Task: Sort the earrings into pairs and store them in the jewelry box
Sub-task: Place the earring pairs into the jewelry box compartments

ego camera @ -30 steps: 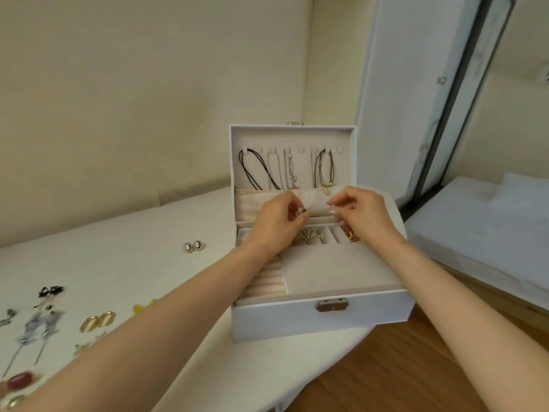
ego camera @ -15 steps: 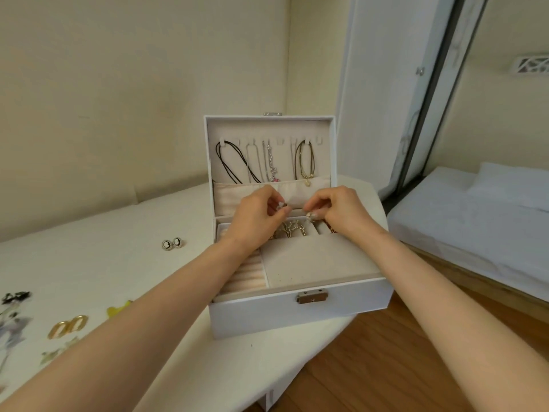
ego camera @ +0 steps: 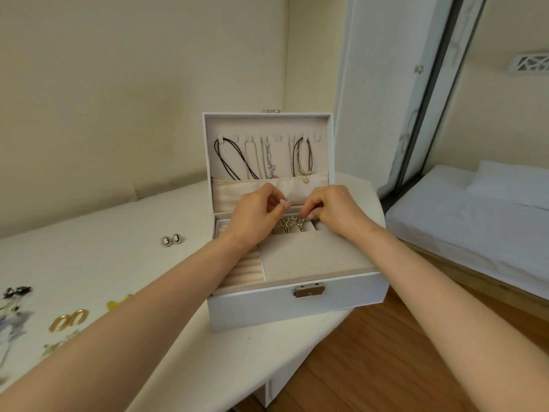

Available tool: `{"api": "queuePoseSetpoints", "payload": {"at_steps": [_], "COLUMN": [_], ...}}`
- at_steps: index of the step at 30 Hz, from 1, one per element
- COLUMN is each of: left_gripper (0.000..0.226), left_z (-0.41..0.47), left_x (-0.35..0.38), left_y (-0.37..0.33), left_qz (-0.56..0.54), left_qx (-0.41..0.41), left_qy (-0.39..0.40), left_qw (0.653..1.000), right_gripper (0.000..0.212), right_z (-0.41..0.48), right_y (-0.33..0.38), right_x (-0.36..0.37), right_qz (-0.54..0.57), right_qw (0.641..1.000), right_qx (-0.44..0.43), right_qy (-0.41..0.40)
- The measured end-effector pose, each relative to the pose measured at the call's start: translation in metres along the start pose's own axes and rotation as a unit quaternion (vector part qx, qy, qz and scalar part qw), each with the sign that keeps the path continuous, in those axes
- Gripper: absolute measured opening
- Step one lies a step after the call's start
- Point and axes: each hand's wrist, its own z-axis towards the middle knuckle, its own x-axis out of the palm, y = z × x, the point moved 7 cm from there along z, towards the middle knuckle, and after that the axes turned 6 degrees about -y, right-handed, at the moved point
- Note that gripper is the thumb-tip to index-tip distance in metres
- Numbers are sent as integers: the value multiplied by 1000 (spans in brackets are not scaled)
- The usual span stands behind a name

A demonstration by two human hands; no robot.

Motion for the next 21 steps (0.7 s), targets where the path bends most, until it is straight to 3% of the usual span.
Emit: {"api": "queuePoseSetpoints", "payload": {"at_steps": [17,21], "left_gripper": [14,14], "left_z": [-4,-4], "left_x": [0,1], "left_y": [-7,-10], "left_qz": [2,-8], "left_qx": [15,23], "left_qy": [15,27], "left_qw": [1000,999], "right_gripper": [19,27], "right_z": [0,-2], "right_y": [-5,-5], "right_x": [2,-17], "right_qz": [-30,55], "right_qw": [999,990], "right_qx": [16,26], "right_qy": [3,-123]}}
